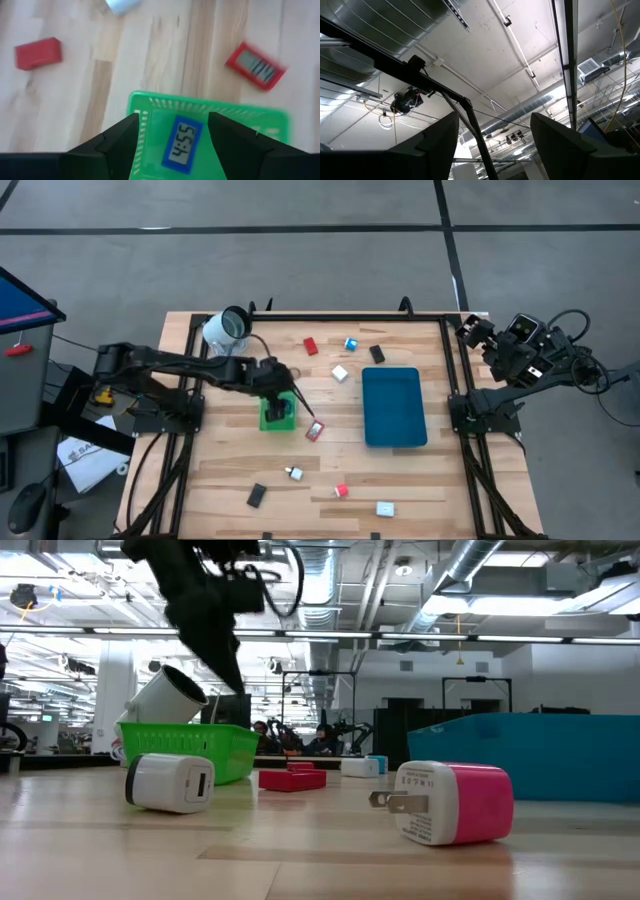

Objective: Pick & Place Office items
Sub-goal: Put the black bottom digital timer into the green basket

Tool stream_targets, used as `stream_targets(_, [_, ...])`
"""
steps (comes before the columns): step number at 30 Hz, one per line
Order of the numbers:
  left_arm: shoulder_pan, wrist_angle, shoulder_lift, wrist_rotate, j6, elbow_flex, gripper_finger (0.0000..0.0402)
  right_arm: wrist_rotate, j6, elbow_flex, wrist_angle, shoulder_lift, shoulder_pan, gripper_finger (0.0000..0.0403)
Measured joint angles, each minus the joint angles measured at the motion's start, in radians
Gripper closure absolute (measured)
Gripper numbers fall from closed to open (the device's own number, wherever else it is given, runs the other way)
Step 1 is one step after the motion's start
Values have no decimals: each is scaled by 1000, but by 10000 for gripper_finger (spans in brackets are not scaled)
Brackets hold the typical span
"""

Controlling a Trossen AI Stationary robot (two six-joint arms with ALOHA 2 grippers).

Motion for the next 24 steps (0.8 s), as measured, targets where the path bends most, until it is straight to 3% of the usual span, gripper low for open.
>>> stream_targets(3, [-8, -13, -73, 8, -84, 0, 172, 0, -1, 0, 0, 0, 0, 163])
stream_targets(9, [-94, -77, -192, 134, -219, 0, 186, 1, -1, 0, 0, 0, 0, 163])
stream_targets(15, [-311, -190, -255, 123, -449, 0, 195, 0, -3, 0, 0, 0, 0, 163])
stream_targets(24, [-678, -214, -213, 37, -945, 0, 209, 0, 0, 0, 0, 0, 0, 163])
